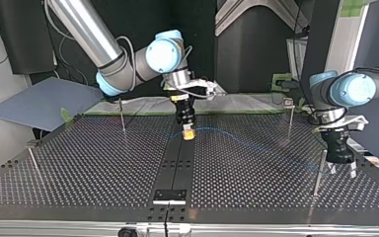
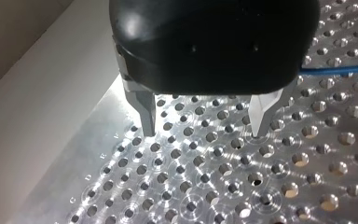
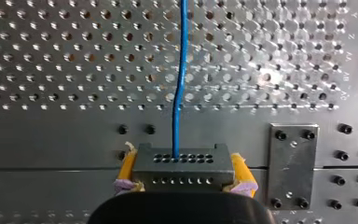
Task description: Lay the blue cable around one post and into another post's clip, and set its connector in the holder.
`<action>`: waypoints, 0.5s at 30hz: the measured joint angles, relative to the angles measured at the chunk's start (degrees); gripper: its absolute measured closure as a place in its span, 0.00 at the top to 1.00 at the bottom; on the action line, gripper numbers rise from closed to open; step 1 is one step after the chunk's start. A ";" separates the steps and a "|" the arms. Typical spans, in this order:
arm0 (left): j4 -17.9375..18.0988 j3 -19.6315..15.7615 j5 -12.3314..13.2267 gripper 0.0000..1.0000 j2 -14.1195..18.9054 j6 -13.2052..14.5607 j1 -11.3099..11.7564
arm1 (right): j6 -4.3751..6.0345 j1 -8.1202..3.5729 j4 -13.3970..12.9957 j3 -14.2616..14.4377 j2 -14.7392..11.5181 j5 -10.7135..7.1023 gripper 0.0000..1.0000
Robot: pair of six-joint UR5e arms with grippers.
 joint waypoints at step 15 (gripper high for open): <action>-0.04 0.01 -0.96 1.00 0.00 0.03 -1.14 | 0.09 0.29 -7.80 7.79 0.03 6.26 0.00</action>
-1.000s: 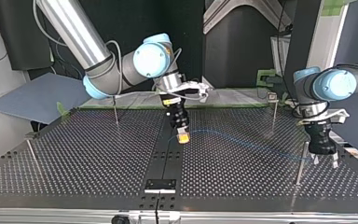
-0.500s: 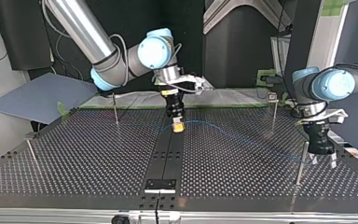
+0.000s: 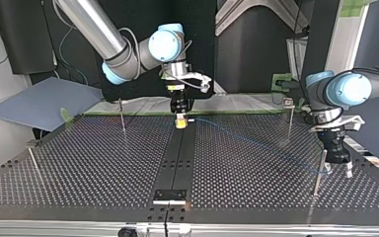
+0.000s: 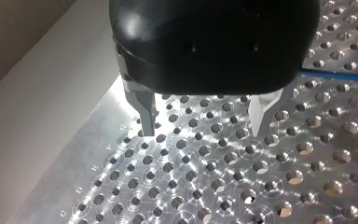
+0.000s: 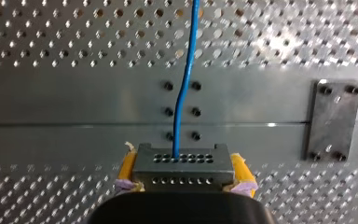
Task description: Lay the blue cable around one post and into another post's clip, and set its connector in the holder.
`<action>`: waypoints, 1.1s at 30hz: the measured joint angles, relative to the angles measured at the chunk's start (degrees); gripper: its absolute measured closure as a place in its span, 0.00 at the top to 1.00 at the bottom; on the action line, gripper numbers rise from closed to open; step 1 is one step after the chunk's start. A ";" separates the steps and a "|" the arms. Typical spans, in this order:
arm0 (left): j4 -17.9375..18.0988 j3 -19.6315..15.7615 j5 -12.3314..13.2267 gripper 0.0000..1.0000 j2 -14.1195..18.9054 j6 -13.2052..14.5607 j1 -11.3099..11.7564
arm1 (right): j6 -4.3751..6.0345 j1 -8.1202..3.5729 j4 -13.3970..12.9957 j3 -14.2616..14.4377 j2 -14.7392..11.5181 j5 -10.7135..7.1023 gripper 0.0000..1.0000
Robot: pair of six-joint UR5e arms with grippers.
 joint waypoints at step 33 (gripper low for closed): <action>-0.19 0.01 -1.02 1.00 0.01 0.44 -0.93 | 0.26 -0.53 -16.64 16.64 0.19 13.65 0.00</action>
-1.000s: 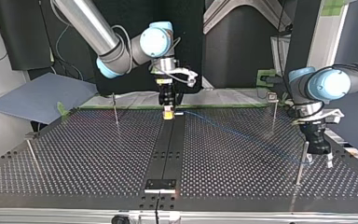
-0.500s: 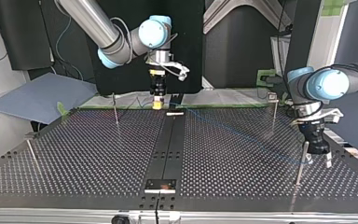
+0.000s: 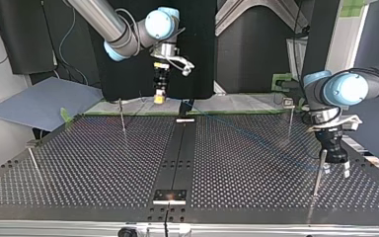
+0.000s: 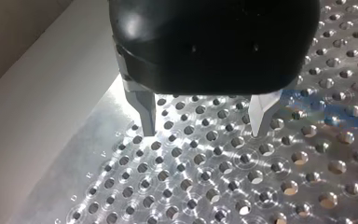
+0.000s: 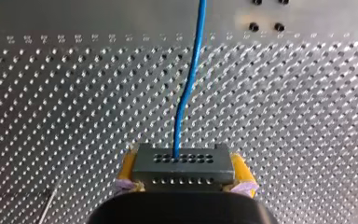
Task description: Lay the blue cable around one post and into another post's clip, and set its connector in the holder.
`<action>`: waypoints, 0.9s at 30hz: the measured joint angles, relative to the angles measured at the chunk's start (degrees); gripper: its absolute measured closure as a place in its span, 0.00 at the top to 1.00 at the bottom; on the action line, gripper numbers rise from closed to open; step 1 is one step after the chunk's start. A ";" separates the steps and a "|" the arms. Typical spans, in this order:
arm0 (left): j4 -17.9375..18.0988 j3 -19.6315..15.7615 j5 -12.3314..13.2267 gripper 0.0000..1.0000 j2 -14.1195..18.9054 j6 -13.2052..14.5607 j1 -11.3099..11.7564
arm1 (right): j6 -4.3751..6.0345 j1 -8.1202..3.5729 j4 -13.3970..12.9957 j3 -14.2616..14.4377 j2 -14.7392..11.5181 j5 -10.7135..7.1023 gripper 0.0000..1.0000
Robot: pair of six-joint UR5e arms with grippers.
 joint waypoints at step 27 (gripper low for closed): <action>-0.20 0.01 0.00 1.00 -0.01 0.00 -0.18 | 5.02 -1.31 -13.94 13.94 6.49 13.41 0.00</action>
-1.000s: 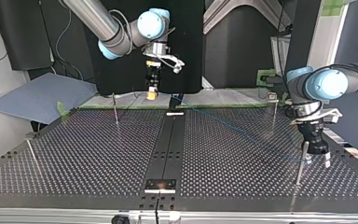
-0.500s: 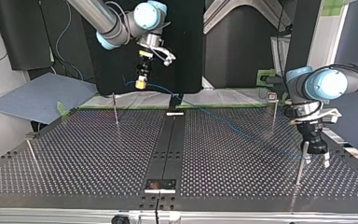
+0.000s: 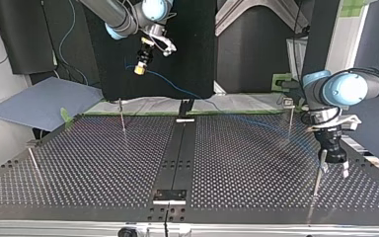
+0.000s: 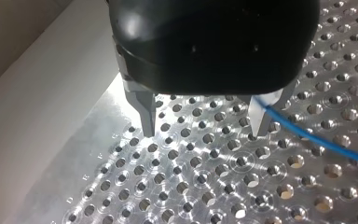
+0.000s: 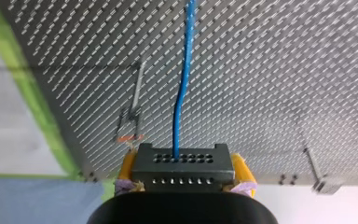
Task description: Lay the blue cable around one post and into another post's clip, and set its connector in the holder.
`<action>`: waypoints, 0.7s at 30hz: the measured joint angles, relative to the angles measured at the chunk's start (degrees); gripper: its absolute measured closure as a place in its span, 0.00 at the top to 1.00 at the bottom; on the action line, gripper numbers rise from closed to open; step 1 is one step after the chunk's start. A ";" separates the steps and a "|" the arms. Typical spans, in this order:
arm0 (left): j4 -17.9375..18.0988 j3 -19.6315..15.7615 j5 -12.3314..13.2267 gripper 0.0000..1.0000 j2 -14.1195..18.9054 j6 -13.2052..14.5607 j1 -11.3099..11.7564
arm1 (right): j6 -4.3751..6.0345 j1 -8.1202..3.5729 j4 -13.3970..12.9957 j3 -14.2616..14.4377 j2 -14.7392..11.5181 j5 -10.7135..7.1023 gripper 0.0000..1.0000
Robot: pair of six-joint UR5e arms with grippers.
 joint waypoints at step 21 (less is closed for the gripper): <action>0.26 0.01 -0.09 1.00 0.00 0.01 -0.03 | -0.87 -7.66 -9.66 10.30 10.31 -0.63 0.00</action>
